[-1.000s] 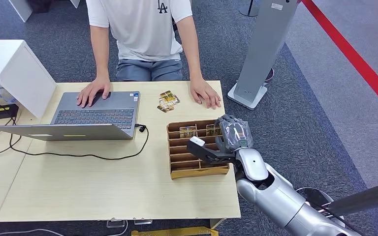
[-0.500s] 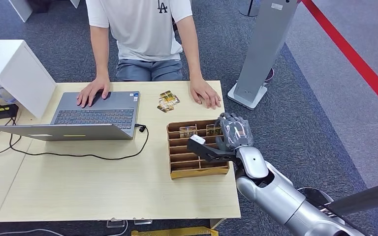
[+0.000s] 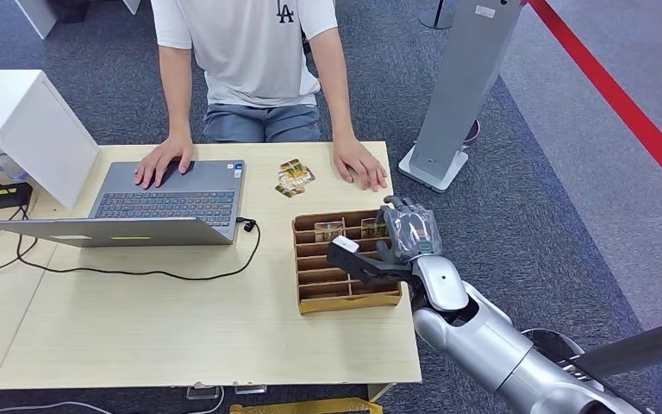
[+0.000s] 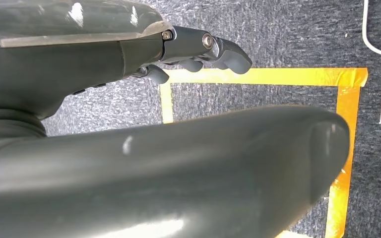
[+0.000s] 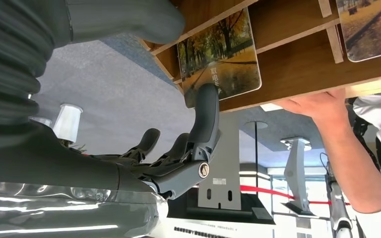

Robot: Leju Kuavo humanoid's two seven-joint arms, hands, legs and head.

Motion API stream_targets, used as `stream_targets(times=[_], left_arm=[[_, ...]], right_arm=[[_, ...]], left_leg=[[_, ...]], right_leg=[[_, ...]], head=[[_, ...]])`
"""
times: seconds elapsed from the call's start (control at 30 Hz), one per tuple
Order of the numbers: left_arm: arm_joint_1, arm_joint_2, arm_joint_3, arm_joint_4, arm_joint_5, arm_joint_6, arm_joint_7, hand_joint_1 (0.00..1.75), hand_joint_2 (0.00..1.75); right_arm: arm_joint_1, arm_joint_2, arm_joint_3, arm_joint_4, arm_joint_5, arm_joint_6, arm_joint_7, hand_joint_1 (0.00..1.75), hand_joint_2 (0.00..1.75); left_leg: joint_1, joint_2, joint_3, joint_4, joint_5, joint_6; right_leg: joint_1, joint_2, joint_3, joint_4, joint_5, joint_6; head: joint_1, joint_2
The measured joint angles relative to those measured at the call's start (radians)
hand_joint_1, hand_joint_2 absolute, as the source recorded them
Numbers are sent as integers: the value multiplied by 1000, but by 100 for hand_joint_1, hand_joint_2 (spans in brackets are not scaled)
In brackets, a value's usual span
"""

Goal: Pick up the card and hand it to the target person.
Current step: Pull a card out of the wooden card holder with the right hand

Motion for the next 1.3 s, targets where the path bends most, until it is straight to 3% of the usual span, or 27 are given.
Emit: stream_targets(times=[0.7,1.1,1.3], left_arm=[[0,0,0,0,3,1,0,0,0],[0,0,0,0,3,1,0,0,0],[0,0,0,0,3,1,0,0,0]], right_arm=[[-7,0,1,-64,-19,-6,11,55,175],[-7,2,2,-47,-52,-7,-4,85,175],[-7,4,3,-22,-58,-9,-9,82,175]], left_leg=[[0,0,0,0,0,0],[0,0,0,0,0,0],[0,0,0,0,0,0]], right_leg=[[0,0,0,0,0,0],[0,0,0,0,0,0],[0,0,0,0,0,0]], head=[[0,0],[0,0],[0,0]])
